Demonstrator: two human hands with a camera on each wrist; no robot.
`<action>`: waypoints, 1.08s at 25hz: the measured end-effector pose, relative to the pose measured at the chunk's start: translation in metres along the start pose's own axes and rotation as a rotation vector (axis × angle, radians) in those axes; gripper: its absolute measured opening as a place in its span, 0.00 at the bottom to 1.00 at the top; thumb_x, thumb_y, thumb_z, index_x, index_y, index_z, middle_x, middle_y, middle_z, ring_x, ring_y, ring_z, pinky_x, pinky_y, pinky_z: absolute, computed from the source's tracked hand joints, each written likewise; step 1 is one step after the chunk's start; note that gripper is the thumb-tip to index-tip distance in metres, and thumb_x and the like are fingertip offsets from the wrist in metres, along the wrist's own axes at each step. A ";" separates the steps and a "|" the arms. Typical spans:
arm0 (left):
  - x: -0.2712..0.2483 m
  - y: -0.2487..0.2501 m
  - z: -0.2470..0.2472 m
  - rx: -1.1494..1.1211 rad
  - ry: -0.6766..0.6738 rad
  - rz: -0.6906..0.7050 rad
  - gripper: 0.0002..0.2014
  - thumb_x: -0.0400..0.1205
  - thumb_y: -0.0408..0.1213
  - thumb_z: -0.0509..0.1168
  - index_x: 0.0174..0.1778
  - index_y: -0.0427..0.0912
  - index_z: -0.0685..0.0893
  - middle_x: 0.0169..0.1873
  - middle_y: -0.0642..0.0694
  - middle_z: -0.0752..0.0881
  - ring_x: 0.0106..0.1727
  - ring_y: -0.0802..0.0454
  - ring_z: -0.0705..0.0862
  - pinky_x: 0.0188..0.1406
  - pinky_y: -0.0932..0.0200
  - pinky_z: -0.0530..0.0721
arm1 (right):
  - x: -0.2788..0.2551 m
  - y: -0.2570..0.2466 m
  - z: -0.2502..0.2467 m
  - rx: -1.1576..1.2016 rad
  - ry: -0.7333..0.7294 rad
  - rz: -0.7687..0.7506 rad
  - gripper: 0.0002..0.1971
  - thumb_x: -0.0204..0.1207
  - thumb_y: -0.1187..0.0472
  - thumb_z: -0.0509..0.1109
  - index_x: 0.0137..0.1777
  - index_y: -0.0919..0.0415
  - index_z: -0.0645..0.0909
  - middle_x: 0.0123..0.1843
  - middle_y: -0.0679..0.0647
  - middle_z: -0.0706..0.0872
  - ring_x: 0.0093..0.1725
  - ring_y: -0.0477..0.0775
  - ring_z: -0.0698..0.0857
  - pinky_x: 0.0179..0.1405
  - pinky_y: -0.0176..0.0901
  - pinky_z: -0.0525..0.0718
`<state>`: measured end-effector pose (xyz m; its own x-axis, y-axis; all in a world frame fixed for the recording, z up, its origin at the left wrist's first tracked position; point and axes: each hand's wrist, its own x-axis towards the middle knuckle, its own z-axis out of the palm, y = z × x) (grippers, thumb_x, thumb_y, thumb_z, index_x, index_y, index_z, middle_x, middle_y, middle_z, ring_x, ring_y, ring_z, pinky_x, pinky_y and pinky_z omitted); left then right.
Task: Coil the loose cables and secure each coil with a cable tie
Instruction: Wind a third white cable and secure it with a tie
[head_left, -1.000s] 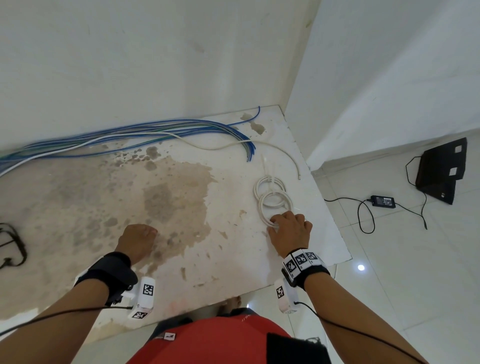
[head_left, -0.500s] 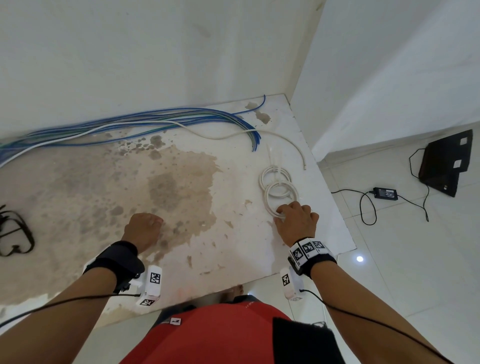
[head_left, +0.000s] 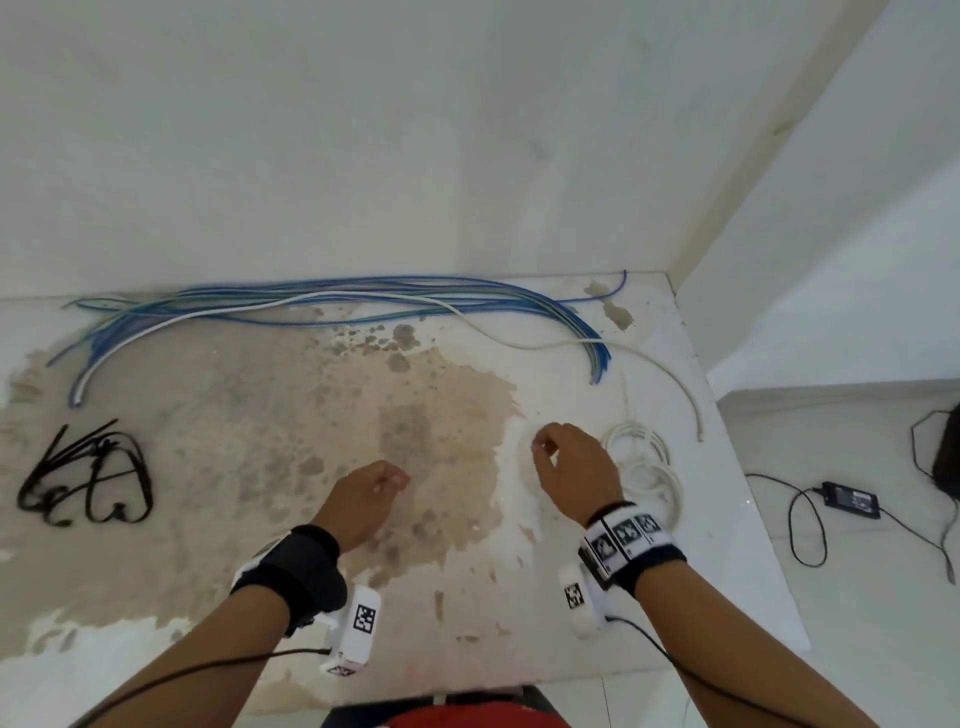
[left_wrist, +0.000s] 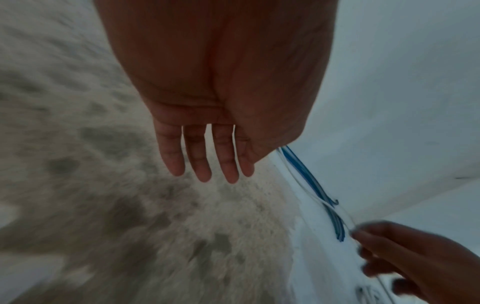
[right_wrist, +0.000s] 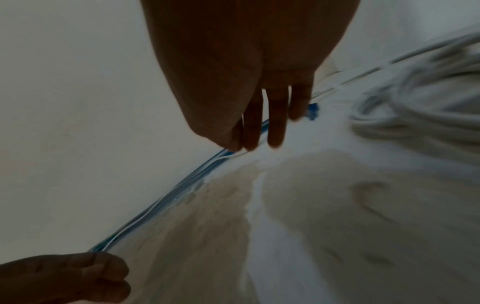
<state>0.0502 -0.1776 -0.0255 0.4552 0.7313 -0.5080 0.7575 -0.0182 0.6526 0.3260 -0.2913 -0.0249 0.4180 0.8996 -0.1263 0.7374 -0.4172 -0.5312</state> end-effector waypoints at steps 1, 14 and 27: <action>0.008 0.004 -0.004 -0.021 -0.015 0.037 0.11 0.91 0.42 0.57 0.53 0.48 0.85 0.54 0.52 0.87 0.56 0.50 0.84 0.54 0.57 0.75 | 0.023 -0.012 0.001 0.011 -0.105 0.030 0.07 0.84 0.54 0.66 0.52 0.52 0.85 0.49 0.50 0.89 0.49 0.56 0.87 0.50 0.53 0.86; 0.123 0.092 -0.055 -0.046 -0.148 0.327 0.08 0.90 0.41 0.58 0.57 0.53 0.82 0.54 0.59 0.86 0.50 0.60 0.85 0.47 0.67 0.76 | 0.184 0.011 -0.027 -0.399 -0.140 0.426 0.18 0.84 0.65 0.60 0.70 0.49 0.78 0.64 0.56 0.86 0.60 0.61 0.87 0.54 0.51 0.83; 0.107 0.174 -0.093 -0.075 0.388 0.617 0.10 0.90 0.42 0.60 0.58 0.53 0.87 0.52 0.50 0.88 0.49 0.53 0.84 0.53 0.55 0.82 | 0.128 -0.134 -0.145 0.277 0.366 -0.351 0.03 0.85 0.58 0.70 0.55 0.53 0.84 0.45 0.45 0.87 0.44 0.41 0.84 0.48 0.32 0.80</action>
<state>0.1874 -0.0393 0.0856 0.5795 0.7923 0.1908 0.3763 -0.4678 0.7997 0.3572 -0.1390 0.1513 0.3664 0.8543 0.3687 0.7188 -0.0083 -0.6951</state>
